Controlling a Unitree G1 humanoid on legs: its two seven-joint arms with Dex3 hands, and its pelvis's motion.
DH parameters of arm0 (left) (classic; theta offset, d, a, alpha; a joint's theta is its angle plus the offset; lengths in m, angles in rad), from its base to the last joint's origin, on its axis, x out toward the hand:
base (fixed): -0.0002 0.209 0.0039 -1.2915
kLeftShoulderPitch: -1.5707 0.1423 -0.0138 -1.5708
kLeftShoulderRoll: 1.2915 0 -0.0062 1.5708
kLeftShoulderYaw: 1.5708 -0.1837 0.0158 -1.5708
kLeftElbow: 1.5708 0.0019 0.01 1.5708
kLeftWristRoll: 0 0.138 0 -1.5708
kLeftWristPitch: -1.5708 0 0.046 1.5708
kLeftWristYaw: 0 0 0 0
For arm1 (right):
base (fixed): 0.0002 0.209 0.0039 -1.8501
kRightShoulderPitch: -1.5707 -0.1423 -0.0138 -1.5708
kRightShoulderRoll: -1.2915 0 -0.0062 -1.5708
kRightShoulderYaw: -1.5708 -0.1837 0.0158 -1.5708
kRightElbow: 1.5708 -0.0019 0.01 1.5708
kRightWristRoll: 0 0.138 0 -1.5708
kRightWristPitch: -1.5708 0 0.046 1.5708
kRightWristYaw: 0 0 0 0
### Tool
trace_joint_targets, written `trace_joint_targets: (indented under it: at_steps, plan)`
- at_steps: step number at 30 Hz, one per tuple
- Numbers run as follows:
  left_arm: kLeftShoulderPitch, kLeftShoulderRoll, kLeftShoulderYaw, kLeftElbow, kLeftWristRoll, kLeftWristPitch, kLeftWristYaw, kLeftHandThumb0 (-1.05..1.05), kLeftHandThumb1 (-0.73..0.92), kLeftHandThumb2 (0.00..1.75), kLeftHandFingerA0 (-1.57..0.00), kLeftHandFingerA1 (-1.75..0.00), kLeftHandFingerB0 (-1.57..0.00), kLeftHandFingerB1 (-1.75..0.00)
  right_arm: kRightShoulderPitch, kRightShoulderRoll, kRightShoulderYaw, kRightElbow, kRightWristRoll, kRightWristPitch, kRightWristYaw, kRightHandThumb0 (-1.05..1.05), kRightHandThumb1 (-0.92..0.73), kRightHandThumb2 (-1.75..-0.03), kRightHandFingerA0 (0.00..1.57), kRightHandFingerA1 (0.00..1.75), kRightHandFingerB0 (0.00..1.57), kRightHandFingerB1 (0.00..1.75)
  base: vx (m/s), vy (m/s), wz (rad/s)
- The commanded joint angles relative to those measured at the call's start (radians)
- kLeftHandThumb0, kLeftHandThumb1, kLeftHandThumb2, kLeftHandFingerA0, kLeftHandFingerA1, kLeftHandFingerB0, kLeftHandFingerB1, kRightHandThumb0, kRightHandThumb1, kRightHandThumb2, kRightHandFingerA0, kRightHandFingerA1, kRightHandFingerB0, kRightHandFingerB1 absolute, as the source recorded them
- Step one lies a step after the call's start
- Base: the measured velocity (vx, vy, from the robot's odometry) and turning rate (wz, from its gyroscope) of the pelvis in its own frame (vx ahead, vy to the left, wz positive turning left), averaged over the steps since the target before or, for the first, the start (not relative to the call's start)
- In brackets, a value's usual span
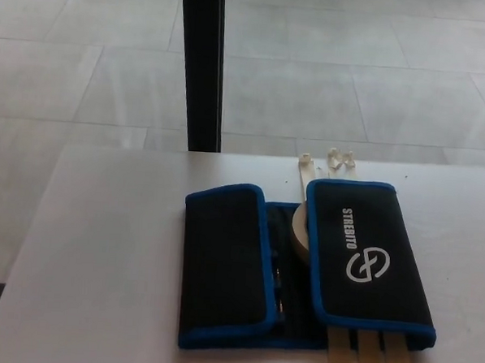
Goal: The robot uses its right hand to open a black folded toolkit cover kept in the middle of the desk
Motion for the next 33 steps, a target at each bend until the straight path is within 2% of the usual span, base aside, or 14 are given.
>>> trace_joint_targets:
  at_steps: [1,2,5,8,9,11,12,13,17,18,26,30,31,33]
  plan:
    - [-0.036,0.042,0.082,0.071,-0.078,0.025,0.087,-1.02,0.3,1.4,-0.51,-1.67,-0.37,-1.44,-0.083,-0.104,-0.236,0.031,0.235,-0.051,-0.131,-0.59,-0.73,-0.62,0.56,0.86,0.27,0.49,0.0,0.0,0.08]
    - [-0.038,0.041,0.086,0.072,-0.078,0.024,0.085,-0.9,0.27,1.32,-0.98,-1.49,-0.15,-0.99,-0.086,-0.115,-0.273,0.002,0.263,-0.03,-0.114,-0.61,-0.75,-0.62,0.56,0.84,0.23,0.48,0.0,0.0,0.0]
    - [-0.038,0.043,0.074,0.076,-0.058,0.027,0.091,-1.0,0.35,1.38,-0.58,-1.62,-0.39,-1.36,-0.118,-0.178,-0.349,-0.026,0.299,0.04,-0.138,-0.63,-0.58,-0.93,0.66,0.86,0.2,0.53,0.0,0.0,0.0]
    - [-0.038,0.043,0.076,0.072,-0.058,0.027,0.1,-0.93,0.33,1.36,-0.98,-1.5,-0.16,-1.0,-0.167,-0.229,-0.398,-0.024,0.313,0.051,-0.162,-0.62,-0.74,-0.62,0.72,0.89,0.27,0.47,0.0,0.0,0.0]
    - [-0.04,0.045,0.078,0.075,-0.06,0.028,0.098,-0.98,0.33,1.39,-0.46,-1.59,-0.28,-1.48,-0.197,-0.258,-0.427,-0.033,0.336,0.063,-0.146,-0.62,-0.74,-0.62,0.66,1.02,0.26,0.49,0.0,0.0,0.0]
    - [-0.038,0.046,0.079,0.077,-0.061,0.023,0.097,-1.04,0.36,1.42,-0.71,-1.41,0.0,-0.96,-0.251,-0.299,-0.468,-0.071,0.365,0.076,-0.14,-0.64,-0.73,-0.61,0.72,0.98,0.26,0.5,0.0,0.0,0.0]
    - [-0.038,0.046,0.079,0.079,-0.063,0.022,0.098,-1.0,0.34,1.36,-0.46,-1.58,-0.27,-1.47,-0.263,-0.307,-0.474,-0.081,0.365,0.083,-0.144,-0.64,-0.71,-0.61,0.72,1.02,0.28,0.47,0.0,0.0,0.0]
    - [-0.038,0.046,0.082,0.081,-0.067,0.019,0.093,-1.01,0.36,1.41,-0.66,-1.37,0.0,-0.94,-0.311,-0.339,-0.477,-0.119,0.366,0.114,-0.162,-0.65,-0.56,-0.98,0.8,0.91,0.26,0.56,0.0,0.0,0.0]
    - [-0.041,0.046,0.082,0.083,-0.066,0.021,0.094,-1.01,0.36,1.4,-0.58,-1.32,0.0,-0.94,-0.367,-0.365,-0.493,-0.172,0.373,0.153,-0.156,-0.59,-0.71,-0.61,0.7,0.83,0.32,0.44,0.0,0.0,0.0]
    - [-0.041,0.047,0.081,0.084,-0.065,0.024,0.096,-1.0,0.35,1.35,-0.48,-1.57,-0.27,-1.48,-0.401,-0.38,-0.481,-0.199,0.364,0.179,-0.171,-0.6,-0.72,-0.6,0.75,0.81,0.34,0.42,0.0,0.0,0.0]
    - [-0.047,0.052,0.076,0.088,-0.071,0.021,0.095,-0.95,0.35,1.37,-0.97,-1.51,-0.11,-0.98,-0.496,-0.341,-0.362,-0.448,0.343,0.219,-0.111,-0.62,-0.7,-0.61,0.77,0.78,0.38,0.41,0.0,0.0,0.02]
    - [-0.048,0.05,0.083,0.088,-0.08,0.019,0.09,-1.0,0.34,1.35,-0.48,-1.58,-0.25,-1.47,-0.455,-0.267,-0.223,-0.714,0.31,0.272,-0.088,-0.65,-0.62,-0.65,0.91,0.74,0.35,0.35,0.0,0.0,0.0]
    - [-0.048,0.051,0.081,0.088,-0.078,0.02,0.088,-0.99,0.35,1.38,-0.85,-1.45,0.0,-0.93,-0.451,-0.247,-0.195,-0.766,0.322,0.285,-0.07,-0.64,-0.68,-0.61,0.91,0.72,0.38,0.36,0.0,0.0,0.0]
    - [-0.047,0.051,0.075,0.088,-0.071,0.018,0.093,-1.01,0.35,1.35,-0.49,-1.57,-0.27,-1.48,-0.426,-0.216,-0.126,-0.873,0.33,0.314,-0.036,-0.72,-0.68,-0.61,0.8,0.77,0.37,0.44,0.0,0.0,0.0]
